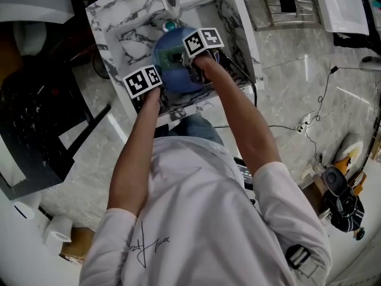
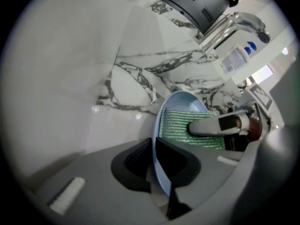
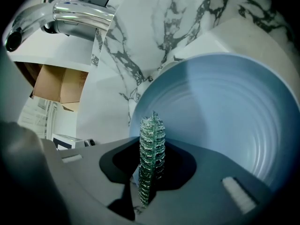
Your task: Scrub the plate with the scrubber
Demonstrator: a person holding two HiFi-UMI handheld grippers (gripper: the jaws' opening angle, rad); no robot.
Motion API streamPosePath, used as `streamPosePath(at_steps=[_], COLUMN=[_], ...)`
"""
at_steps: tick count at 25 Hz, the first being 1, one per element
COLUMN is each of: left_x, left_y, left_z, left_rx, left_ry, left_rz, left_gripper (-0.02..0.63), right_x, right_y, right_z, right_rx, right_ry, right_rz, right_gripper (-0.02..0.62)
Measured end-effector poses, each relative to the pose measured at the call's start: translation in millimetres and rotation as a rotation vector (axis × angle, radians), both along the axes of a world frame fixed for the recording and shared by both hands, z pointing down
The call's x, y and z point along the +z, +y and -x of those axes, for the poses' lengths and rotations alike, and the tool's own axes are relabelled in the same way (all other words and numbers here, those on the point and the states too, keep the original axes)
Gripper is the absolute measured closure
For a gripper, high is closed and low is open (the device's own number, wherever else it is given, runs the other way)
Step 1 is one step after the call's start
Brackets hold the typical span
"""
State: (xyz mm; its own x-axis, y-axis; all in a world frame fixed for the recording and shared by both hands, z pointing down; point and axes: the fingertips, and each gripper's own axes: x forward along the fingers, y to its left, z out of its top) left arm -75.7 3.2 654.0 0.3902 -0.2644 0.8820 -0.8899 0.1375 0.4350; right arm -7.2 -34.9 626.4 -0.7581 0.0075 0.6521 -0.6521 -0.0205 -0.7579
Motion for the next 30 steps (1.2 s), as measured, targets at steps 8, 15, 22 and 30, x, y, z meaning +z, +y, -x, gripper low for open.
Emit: streamPosePath(at_steps=[8,15,22,30], left_x=[-1,1,1,0], left_y=[2,2,1,2], left_z=[-1,1,1,1], left_rx=[-0.001,-0.005,-0.011,-0.011], left_ry=[0.001,-0.002,0.002,0.003], left_rz=[0.01,0.008,0.01,0.01], left_gripper=[0.525,0.523,0.522,0.522], right_x=[4,9,8,7], right_y=[-3,-6,-10,-13], right_z=[-2,-4,-10,-18], right_rx=[-0.077,-0.095,-0.118,-0.143], right_ry=[0.039,0.058,0.089,0.115], right_rz=[-0.003,0.027,0.025,0.004], right_gripper=[0.526,0.526,0.526,0.526])
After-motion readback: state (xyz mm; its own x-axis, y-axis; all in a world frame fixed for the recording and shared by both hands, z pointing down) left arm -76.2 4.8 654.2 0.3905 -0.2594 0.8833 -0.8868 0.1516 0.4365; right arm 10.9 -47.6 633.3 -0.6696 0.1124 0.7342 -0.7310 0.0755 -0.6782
